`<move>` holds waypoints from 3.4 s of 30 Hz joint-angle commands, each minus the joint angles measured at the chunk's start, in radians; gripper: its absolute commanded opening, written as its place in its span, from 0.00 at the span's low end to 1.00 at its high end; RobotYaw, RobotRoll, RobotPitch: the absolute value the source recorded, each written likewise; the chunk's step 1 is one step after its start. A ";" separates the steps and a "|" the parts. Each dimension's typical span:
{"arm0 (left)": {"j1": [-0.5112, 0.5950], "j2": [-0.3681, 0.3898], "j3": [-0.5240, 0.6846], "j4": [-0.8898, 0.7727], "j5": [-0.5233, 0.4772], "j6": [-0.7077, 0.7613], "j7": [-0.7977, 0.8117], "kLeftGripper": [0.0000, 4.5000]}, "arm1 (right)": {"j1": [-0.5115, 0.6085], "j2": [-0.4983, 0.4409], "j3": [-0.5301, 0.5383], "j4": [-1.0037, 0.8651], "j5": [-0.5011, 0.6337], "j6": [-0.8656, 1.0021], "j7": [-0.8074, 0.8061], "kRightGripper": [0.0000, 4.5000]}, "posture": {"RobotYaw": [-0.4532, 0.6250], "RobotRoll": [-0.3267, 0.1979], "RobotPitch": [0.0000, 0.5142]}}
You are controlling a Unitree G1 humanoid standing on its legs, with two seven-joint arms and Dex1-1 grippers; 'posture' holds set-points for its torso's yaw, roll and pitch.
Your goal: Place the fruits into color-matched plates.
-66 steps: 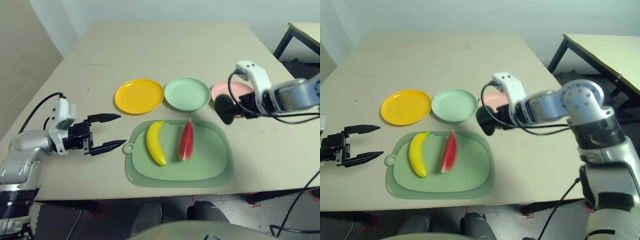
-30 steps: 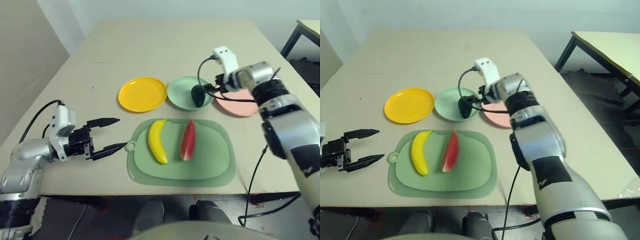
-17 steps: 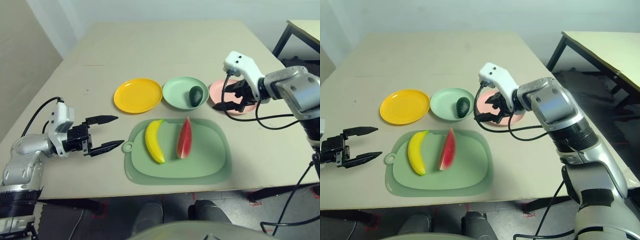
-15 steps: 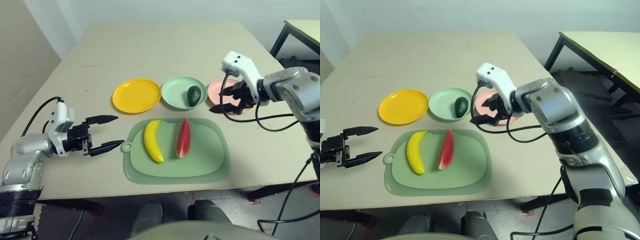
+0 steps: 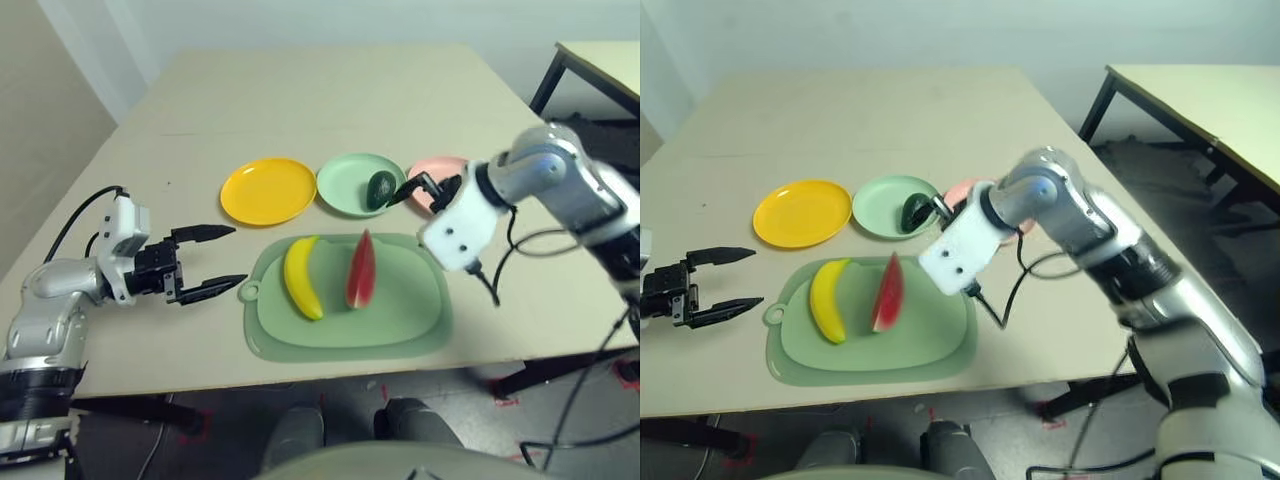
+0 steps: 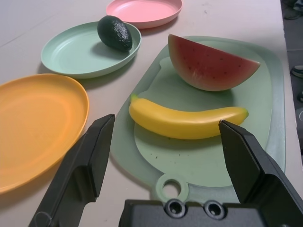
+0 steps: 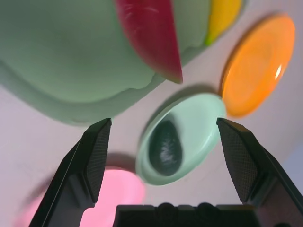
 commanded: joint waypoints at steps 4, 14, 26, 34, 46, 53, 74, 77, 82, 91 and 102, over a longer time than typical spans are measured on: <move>0.026 0.004 -0.007 -0.029 0.014 0.010 0.014 1.00 | -0.089 0.126 0.094 0.137 0.035 -0.154 0.113 0.99 | 0.52 0.62 0.15; 0.063 0.007 -0.002 -0.085 0.007 0.029 0.046 1.00 | -0.113 0.322 0.151 0.239 0.020 -0.082 0.199 0.99 | 0.56 0.62 0.18; 0.103 0.004 0.018 -0.191 -0.026 0.104 0.106 1.00 | -0.086 0.375 0.181 0.357 -0.162 -0.073 0.152 0.99 | 0.62 0.62 0.20; 0.136 0.000 0.023 -0.244 -0.035 0.120 0.139 1.00 | -0.050 0.369 0.209 0.373 -0.206 -0.092 0.158 0.99 | 0.63 0.62 0.20; 0.092 0.003 0.009 -0.227 -0.038 0.135 0.142 1.00 | 0.000 0.309 0.224 0.284 -0.154 -0.066 0.224 0.99 | 0.61 0.62 0.21; 0.076 0.004 0.004 -0.217 -0.034 0.133 0.138 1.00 | 0.022 0.303 0.215 0.238 -0.162 0.011 0.222 0.99 | 0.60 0.62 0.21; 0.024 -0.008 -0.029 -0.153 -0.011 0.107 0.103 1.00 | -0.082 0.199 0.172 0.238 -0.054 0.221 0.224 0.51 | 0.54 0.62 0.18; 0.009 -0.014 -0.037 -0.140 -0.008 0.104 0.099 1.00 | -0.158 0.178 0.150 0.331 -0.040 0.211 0.224 0.51 | 0.54 0.62 0.17; -0.021 -0.023 -0.047 -0.130 -0.017 0.113 0.096 1.00 | -0.229 0.171 0.093 0.527 -0.082 0.213 0.207 0.51 | 0.53 0.62 0.16; -0.037 -0.062 -0.046 -0.138 -0.051 0.147 0.107 1.00 | -0.316 0.161 0.076 0.922 -0.287 0.255 -0.059 0.51 | 0.52 0.62 0.15; -0.002 -0.075 -0.040 -0.146 -0.035 0.121 0.104 1.00 | -0.295 0.175 0.126 1.080 -0.535 0.400 -0.519 0.51 | 0.53 0.62 0.16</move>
